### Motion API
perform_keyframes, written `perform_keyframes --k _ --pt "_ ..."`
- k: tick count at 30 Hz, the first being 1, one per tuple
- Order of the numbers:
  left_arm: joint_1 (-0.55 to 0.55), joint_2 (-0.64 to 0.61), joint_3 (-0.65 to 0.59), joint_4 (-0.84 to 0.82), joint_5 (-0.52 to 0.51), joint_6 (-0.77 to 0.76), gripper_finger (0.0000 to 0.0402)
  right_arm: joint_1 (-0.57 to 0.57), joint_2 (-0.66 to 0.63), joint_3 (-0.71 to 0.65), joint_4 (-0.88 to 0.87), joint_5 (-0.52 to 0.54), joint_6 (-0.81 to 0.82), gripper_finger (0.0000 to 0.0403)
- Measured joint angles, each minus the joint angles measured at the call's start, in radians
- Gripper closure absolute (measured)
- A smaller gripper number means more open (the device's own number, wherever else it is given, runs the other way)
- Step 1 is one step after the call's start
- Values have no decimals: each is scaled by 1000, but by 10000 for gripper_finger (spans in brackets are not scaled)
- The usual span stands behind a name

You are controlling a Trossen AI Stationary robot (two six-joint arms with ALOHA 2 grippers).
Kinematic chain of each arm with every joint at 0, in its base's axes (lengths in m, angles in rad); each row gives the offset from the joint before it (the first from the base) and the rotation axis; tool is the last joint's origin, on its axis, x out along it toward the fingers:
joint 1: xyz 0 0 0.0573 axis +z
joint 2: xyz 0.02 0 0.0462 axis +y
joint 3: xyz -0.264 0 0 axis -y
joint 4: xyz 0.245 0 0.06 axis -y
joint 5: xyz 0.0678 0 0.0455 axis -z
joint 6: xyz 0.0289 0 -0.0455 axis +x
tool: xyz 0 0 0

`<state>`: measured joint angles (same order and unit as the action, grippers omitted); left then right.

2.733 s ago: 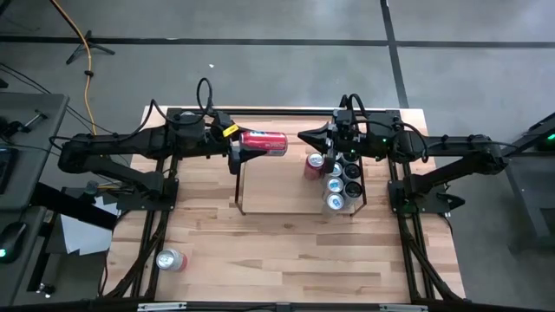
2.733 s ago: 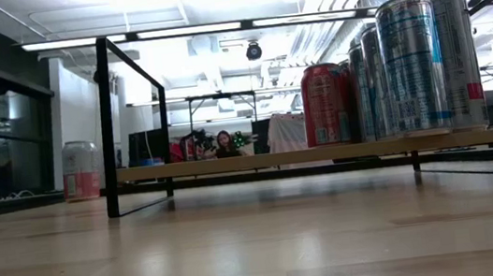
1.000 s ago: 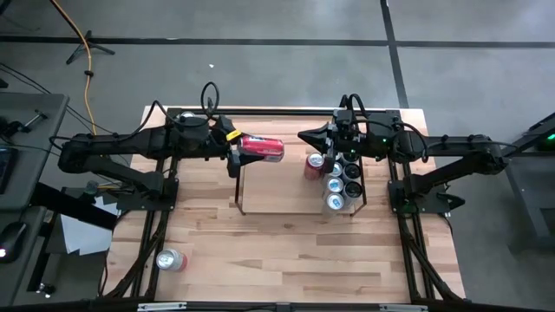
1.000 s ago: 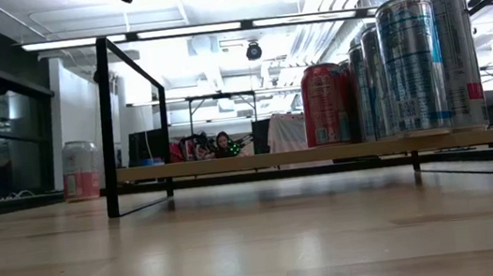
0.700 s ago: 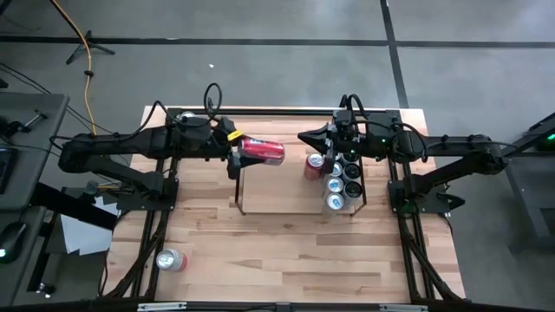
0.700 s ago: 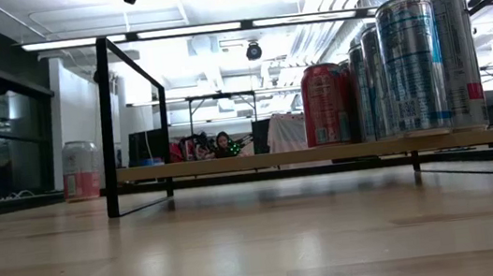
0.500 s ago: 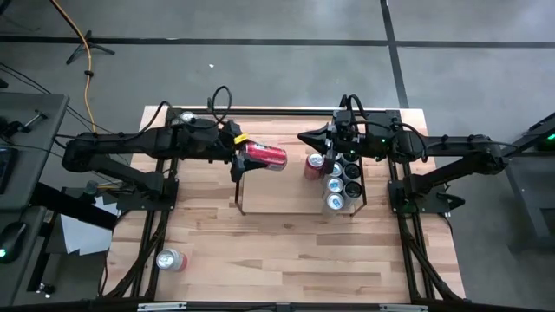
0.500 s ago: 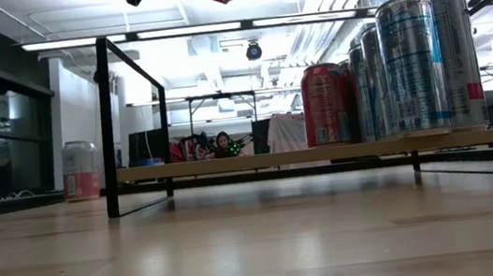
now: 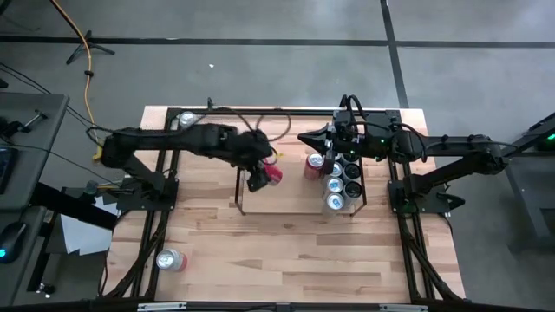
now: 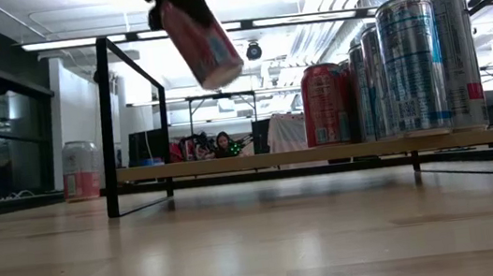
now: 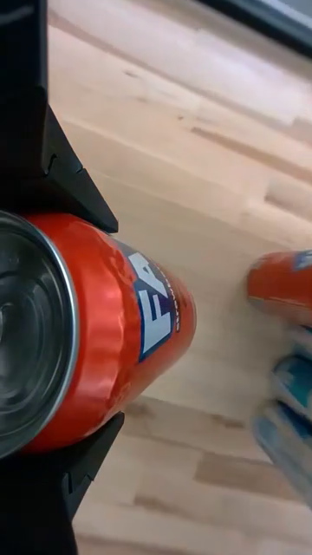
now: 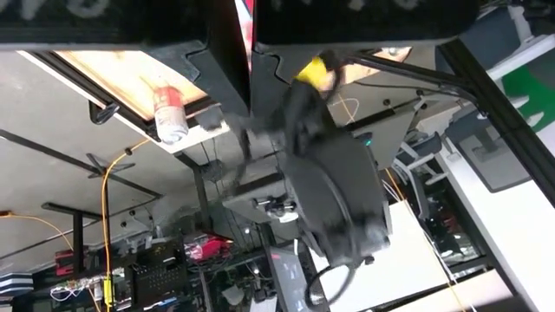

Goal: Place canned beverage on shelf
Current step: Put the red soda can on the shelf aligned with the other red soda can

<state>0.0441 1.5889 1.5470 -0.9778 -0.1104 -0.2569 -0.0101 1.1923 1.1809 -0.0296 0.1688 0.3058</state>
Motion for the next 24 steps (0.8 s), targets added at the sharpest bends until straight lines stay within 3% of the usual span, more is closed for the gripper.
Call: perform_keyframes --k 12,24 --pt "0 189 2 -25 35 51 151 0 0 0 -28 4 8 402" --pt "0 222 2 -65 20 43 142 0 0 0 -42 3 8 402"
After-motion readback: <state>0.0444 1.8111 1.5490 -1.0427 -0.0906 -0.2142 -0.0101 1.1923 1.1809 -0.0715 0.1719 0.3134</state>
